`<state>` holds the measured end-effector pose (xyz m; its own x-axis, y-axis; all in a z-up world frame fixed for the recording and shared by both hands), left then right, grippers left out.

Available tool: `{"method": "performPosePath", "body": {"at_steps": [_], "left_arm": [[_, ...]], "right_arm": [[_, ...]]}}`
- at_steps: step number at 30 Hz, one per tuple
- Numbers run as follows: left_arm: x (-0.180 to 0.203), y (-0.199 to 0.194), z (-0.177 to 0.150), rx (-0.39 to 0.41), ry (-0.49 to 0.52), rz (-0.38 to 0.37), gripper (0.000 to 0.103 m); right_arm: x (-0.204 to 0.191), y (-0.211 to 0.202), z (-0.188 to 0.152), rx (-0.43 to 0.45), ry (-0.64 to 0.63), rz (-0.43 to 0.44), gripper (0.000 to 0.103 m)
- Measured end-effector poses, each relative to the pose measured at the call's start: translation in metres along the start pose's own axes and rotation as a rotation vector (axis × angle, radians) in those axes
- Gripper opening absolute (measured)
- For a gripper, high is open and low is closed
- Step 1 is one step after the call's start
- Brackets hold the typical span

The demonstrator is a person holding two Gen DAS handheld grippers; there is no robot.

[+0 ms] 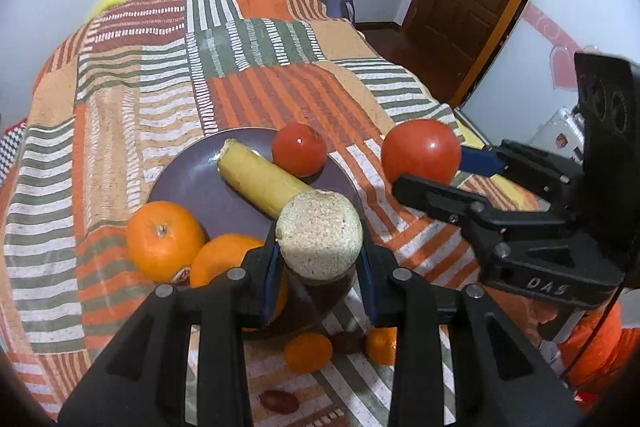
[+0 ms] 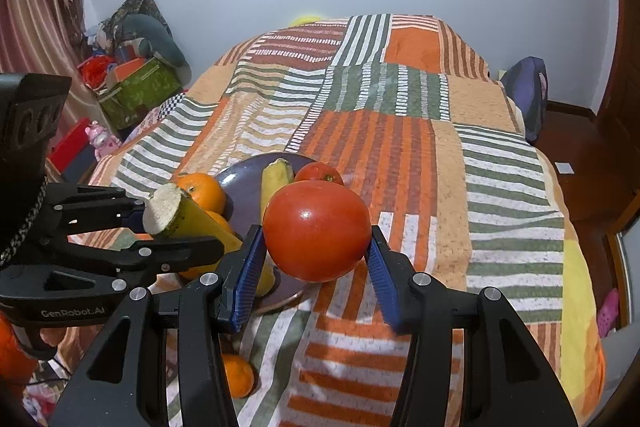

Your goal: Organize fruits

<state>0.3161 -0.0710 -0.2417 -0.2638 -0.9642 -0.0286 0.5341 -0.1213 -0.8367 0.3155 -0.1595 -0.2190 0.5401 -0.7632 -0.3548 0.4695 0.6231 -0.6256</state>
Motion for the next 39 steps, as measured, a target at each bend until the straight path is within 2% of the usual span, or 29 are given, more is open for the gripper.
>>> {"method": "performPosePath", "body": {"at_steps": [5, 18, 24, 34, 39], "left_arm": [[-0.011, 0.011, 0.009, -0.004, -0.03, 0.004, 0.034], [-0.038, 0.04, 0.023, -0.011, -0.097, 0.065, 0.049], [-0.057, 0.053, 0.023, -0.027, -0.132, 0.103, 0.05], [-0.078, 0.038, 0.021, 0.005, -0.16, 0.135, 0.051], [-0.091, 0.022, 0.022, 0.045, -0.165, 0.18, 0.054]], "right_arm": [[0.002, 0.009, 0.003, -0.01, -0.004, 0.003, 0.047], [-0.005, 0.026, 0.014, -0.022, -0.035, 0.022, 0.047], [-0.006, 0.035, 0.014, -0.041, -0.037, 0.028, 0.047], [-0.014, 0.053, 0.021, -0.058, -0.048, 0.047, 0.047], [-0.019, 0.064, 0.032, -0.059, -0.064, 0.061, 0.047]]}}
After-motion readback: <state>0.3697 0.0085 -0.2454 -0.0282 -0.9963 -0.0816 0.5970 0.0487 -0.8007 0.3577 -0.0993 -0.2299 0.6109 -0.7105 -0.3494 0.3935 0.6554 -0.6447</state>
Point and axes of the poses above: each gripper's, at about its wrist camera, not at the fingertips, and y roughly the way its jaws point, x to its right, z to its top, the point moved 8 cm from there along y, roughly the way its jaws point, and after that the axes turned 15 degrees about z, right-handed, at the moved point
